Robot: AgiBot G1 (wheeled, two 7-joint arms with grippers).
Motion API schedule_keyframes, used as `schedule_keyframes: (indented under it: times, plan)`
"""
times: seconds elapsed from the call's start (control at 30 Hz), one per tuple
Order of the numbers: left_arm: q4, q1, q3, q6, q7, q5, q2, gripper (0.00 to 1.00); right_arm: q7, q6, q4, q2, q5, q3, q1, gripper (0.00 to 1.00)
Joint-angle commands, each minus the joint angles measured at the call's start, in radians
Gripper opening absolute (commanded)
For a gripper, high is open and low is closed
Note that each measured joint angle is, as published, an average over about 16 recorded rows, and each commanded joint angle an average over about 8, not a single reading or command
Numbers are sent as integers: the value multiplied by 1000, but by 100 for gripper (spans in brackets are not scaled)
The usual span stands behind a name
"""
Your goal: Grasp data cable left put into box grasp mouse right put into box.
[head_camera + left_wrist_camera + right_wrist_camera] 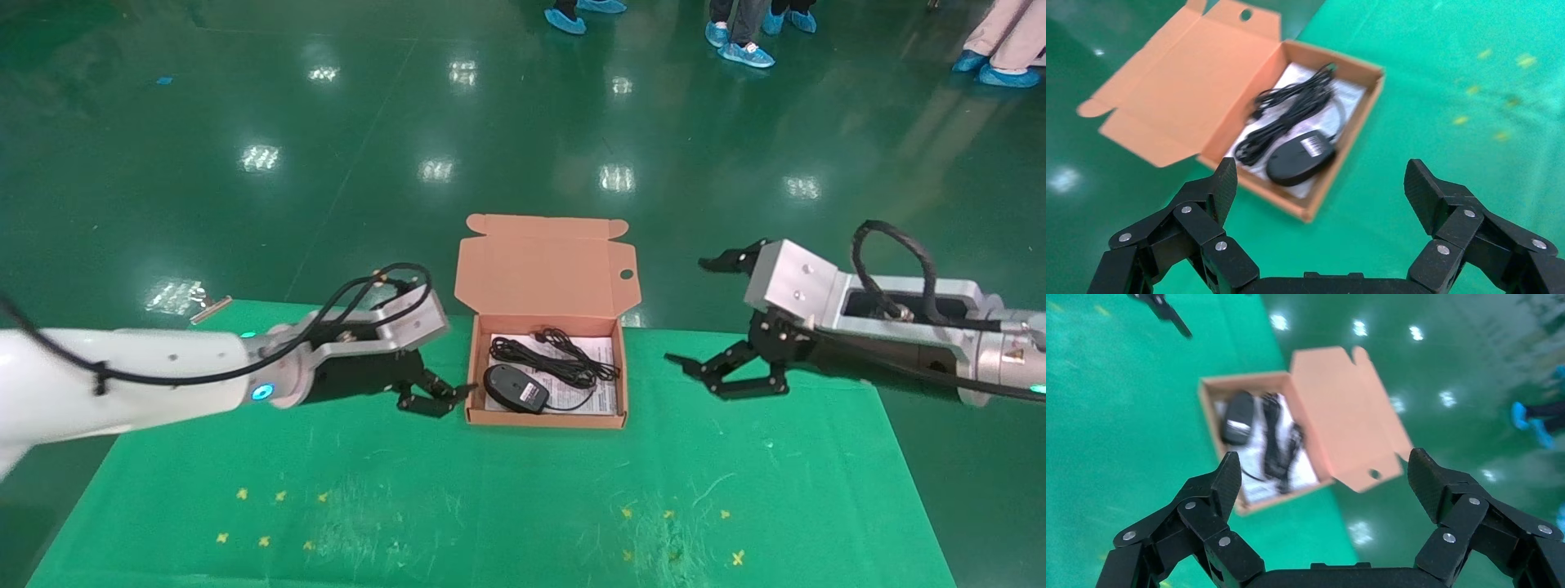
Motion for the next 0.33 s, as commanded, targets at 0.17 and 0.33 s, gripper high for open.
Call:
schedule_keyframes:
  times: [0.17, 0.33]
  plan:
    - [-39, 48, -80, 98, 23, -126, -59, 100, -2, -63, -1, 7, 95, 39, -40, 100]
    - [-61, 77, -127, 155, 37, -200, -93, 100, -3, -100, -2, 12, 150, 61, -63, 100]
